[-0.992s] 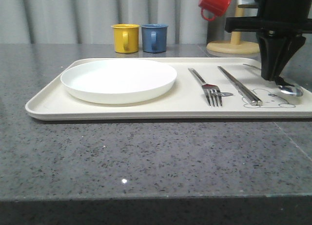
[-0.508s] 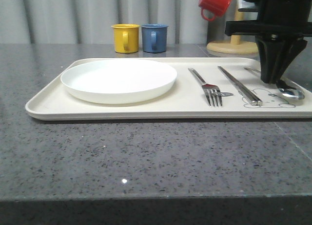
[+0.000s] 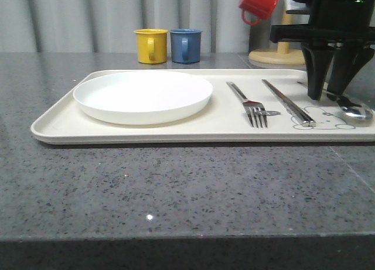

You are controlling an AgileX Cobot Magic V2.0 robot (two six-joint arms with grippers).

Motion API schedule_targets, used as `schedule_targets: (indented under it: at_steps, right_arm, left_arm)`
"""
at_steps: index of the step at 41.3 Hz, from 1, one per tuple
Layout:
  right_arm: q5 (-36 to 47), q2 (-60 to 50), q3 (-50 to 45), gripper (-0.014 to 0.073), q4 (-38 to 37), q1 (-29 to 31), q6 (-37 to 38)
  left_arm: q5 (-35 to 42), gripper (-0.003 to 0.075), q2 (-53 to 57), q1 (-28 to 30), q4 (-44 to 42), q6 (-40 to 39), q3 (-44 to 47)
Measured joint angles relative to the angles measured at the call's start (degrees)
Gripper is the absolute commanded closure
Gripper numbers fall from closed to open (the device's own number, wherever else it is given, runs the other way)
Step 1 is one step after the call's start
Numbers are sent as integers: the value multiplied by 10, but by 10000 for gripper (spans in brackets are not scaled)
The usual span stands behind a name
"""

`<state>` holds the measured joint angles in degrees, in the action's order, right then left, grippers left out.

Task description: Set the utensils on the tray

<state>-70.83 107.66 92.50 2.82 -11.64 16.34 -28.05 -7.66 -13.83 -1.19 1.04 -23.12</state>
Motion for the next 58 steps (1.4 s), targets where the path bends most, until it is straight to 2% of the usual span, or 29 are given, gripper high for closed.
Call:
schedule_targets:
  at_steps: [26, 42, 46, 54, 58]
  right_arm:
    - [0, -1, 8, 251, 6, 0, 1]
    - [-1, -106, 55, 262, -11, 0, -6]
    - [-5, -143, 59, 335, -12, 0, -23]
    - [-8, -209, 59, 599, -13, 0, -63]
    - [-10, -237, 59, 680, -13, 0, -75]
  left_arm:
    - [0, 739, 0, 0, 0, 0, 0]
    - [0, 739, 0, 0, 0, 0, 0]
    - [0, 739, 0, 0, 0, 0, 0]
    - [0, 739, 0, 0, 0, 0, 0]
    - [0, 739, 0, 0, 0, 0, 0]
